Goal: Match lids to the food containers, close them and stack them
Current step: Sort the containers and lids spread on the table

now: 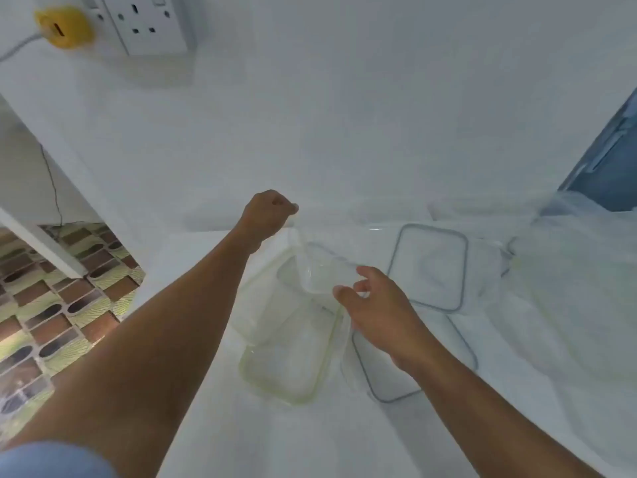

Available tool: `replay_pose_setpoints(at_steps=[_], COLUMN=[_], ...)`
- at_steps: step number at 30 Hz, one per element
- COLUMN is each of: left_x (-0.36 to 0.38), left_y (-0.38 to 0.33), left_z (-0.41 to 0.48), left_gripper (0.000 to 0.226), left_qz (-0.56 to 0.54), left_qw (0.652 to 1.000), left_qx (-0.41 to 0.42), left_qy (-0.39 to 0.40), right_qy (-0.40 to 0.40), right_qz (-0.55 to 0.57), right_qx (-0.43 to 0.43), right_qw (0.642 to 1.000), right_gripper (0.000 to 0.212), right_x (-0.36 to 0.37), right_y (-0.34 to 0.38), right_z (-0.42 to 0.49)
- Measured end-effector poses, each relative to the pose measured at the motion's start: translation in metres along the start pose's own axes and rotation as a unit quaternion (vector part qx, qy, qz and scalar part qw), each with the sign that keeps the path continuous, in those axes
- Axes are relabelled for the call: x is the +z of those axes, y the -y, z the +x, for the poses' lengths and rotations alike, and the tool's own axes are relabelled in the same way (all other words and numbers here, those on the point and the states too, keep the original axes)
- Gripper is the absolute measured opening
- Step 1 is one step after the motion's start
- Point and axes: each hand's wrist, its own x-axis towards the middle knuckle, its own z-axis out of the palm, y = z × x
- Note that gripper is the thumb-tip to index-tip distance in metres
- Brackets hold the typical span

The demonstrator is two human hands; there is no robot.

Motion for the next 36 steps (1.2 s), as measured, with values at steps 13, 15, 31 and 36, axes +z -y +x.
replay_pose_setpoints(at_steps=[13, 15, 31, 36], left_x=[0.008, 0.002, -0.057, -0.037], left_y=[0.012, 0.013, -0.020, -0.021], left_z=[0.019, 0.014, -0.166, -0.224], left_gripper=[0.037, 0.028, 0.030, 0.055], left_qz=[-0.027, -0.056, -0.206, -0.235], left_qw=[0.997, 0.997, 0.974, 0.966], left_qx=[0.000, 0.013, 0.097, 0.107], left_qy=[0.067, 0.054, -0.009, -0.006], right_qy=[-0.035, -0.041, -0.098, -0.096], right_qz=[0.089, 0.119, 0.076, 0.102], right_qx=[0.075, 0.074, -0.036, -0.054], right_qw=[0.993, 0.989, 0.992, 0.989], right_gripper=[0.085, 0.087, 0.073, 0.065], right_x=[0.048, 0.051, -0.020, -0.080], right_y=[-0.001, 0.000, 0.005, -0.002], right_z=[0.009, 0.008, -0.078, -0.101])
